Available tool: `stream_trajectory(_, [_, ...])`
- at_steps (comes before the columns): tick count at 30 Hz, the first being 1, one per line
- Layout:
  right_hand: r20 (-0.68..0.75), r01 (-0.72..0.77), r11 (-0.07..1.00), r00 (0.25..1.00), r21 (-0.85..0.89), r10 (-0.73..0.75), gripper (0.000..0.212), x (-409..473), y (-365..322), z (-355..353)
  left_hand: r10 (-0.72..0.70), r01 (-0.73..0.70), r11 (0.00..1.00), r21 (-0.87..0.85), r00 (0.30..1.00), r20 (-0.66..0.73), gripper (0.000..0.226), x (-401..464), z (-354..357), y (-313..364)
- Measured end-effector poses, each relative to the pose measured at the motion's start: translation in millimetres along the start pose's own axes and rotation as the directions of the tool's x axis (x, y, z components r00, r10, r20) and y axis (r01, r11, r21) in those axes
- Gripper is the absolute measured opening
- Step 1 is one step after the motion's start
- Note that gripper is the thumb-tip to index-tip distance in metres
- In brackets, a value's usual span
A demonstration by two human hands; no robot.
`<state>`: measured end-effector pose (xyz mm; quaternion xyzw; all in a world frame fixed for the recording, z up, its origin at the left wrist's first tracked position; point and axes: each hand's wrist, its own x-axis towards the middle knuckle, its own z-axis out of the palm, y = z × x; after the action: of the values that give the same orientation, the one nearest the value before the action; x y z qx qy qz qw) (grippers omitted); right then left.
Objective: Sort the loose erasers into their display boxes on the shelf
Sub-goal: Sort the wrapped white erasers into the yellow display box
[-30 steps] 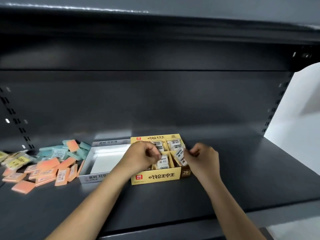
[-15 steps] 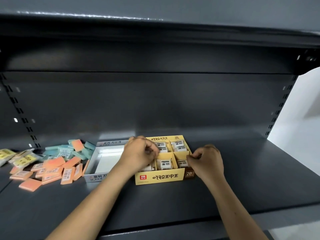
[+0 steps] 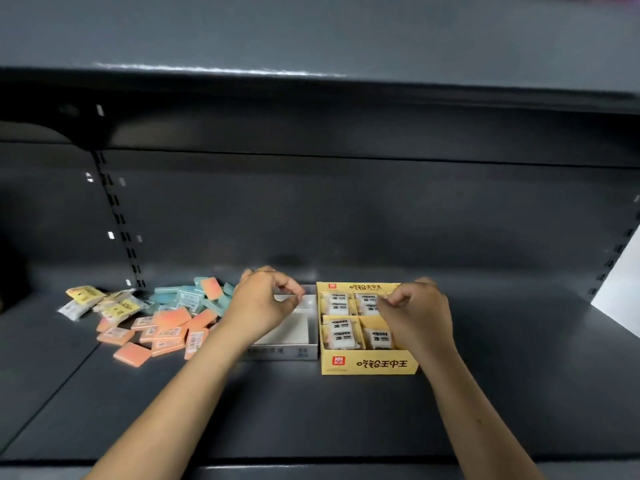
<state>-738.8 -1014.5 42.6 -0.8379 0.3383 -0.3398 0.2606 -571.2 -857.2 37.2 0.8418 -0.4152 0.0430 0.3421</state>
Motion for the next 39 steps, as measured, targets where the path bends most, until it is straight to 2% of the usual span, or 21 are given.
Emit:
stream_trajectory(11, [0.072, 0.107, 0.988, 0.991, 0.115, -0.115, 0.024, -7, -92, 83, -0.126, 0.13, 0.991, 0.026, 0.985, -0.116, 0.039, -30, -82, -89])
stream_trajectory(13, [0.092, 0.139, 0.983, 0.984, 0.12, -0.15, 0.03, -11, -112, 97, -0.149, 0.154, 0.987, 0.036, 0.982, -0.119, 0.037, -35, -95, -104])
stream_trajectory(20, [0.179, 0.204, 0.966, 0.957, 0.157, -0.231, 0.024, -12, -176, 157, -0.195, 0.206, 0.978, 0.035, 0.961, -0.193, 0.031, -50, -150, -153])
stream_trajectory(26, [0.305, 0.254, 0.961, 0.912, 0.109, -0.275, 0.023, -12, -224, 200, -0.282, 0.3, 0.953, 0.036, 0.928, -0.245, 0.013, -53, -190, -213])
stream_trajectory(29, [0.367, 0.265, 0.96, 0.887, 0.092, -0.28, 0.023, -14, -239, 223, -0.359, 0.368, 0.93, -0.001, 0.907, -0.218, 0.011, -54, -197, -240])
stream_trajectory(33, [0.467, 0.303, 0.95, 0.831, 0.073, -0.301, 0.023, -24, -250, 250, -0.395, 0.401, 0.916, 0.014, 0.908, -0.139, 0.011, -53, -194, -264])
stream_trajectory(39, [0.572, 0.376, 0.925, 0.772, -0.058, -0.278, 0.037, -42, -255, 285, -0.323, 0.32, 0.943, 0.089, 0.946, 0.029, 0.045, -42, -176, -279])
